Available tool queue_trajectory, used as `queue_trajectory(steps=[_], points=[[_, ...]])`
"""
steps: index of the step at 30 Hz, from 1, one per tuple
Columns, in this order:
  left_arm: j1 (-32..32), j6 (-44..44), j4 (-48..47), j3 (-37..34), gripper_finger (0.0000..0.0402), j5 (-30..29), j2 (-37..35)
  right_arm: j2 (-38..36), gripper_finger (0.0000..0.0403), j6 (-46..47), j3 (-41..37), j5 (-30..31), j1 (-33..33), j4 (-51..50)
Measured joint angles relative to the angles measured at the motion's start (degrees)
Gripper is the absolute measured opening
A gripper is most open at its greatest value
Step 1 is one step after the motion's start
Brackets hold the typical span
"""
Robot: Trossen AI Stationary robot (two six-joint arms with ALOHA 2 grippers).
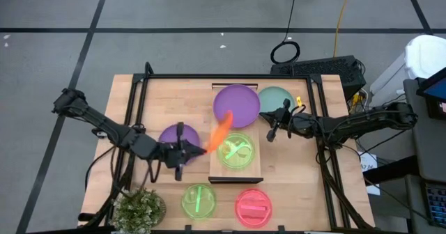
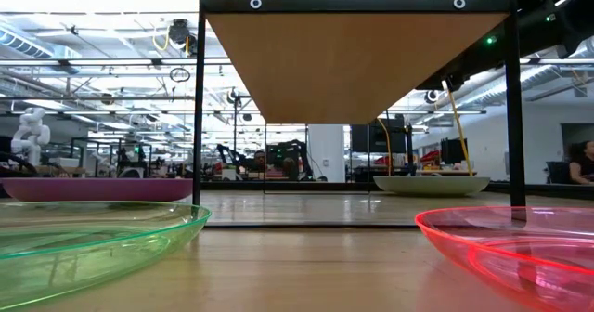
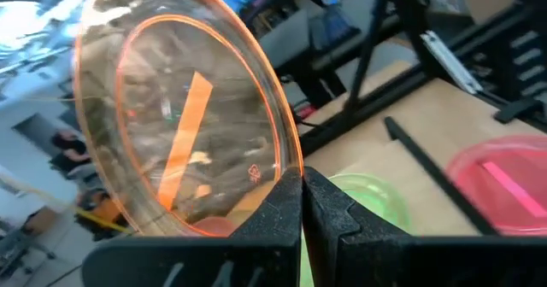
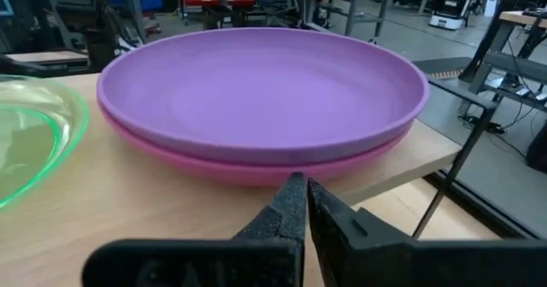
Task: Place and stack plates onto a shelf
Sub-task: Stack the transparent orange plate on top of the transparent green plate on the shelf
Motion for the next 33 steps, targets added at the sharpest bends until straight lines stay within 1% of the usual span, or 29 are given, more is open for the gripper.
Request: queue_trajectory(steps=[8,14,24,28,33], points=[[-1.2,-1.7,-12.5,12.3,0.0001,2.2,11.4,-0.6,0.0,-1.6,0.0,0.0,0.0,-0.7],[-1.2,-3.0,-20.4,18.4,0.0001,2.6,17.5,-4.5,0.0,-1.7,0.0,0.0,0.0,-2.6],[0.4,-3.1,-22.1,18.9,0.0001,2.5,19.9,-15.0,0.0,-0.4,0.0,0.0,0.1,-11.3],[1.4,-4.4,-24.2,18.9,0.0001,2.8,19.8,-16.6,0.0,0.3,0.0,-0.1,0.1,-12.8],[2.7,-5.8,-26.6,18.8,0.0001,4.4,19.8,-16.7,0.0,1.1,0.0,-1.5,0.1,-13.1]])
